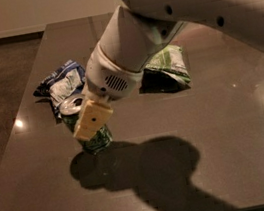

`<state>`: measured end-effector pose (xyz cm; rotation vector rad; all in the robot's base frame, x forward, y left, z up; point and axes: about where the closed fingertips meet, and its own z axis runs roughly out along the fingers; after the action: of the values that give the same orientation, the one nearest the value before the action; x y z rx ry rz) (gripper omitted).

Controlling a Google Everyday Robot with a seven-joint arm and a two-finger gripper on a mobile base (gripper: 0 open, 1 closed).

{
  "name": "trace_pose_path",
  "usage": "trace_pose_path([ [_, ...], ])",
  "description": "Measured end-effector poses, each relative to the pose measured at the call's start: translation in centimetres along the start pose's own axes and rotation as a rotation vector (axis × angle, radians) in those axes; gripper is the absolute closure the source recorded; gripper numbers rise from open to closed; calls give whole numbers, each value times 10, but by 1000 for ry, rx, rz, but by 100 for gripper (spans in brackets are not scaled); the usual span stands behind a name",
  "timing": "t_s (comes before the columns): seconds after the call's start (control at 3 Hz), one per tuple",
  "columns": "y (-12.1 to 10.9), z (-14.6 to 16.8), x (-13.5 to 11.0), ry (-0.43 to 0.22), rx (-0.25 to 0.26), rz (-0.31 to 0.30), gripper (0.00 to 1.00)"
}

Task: Knock green can over

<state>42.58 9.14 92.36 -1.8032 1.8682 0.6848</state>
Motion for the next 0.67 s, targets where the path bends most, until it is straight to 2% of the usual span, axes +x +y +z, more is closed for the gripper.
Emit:
trace_pose_path([
  [0.33,-24,-25,34,120,23,62,100],
  [0.67,-38,-51,66,213,53,104,100],
])
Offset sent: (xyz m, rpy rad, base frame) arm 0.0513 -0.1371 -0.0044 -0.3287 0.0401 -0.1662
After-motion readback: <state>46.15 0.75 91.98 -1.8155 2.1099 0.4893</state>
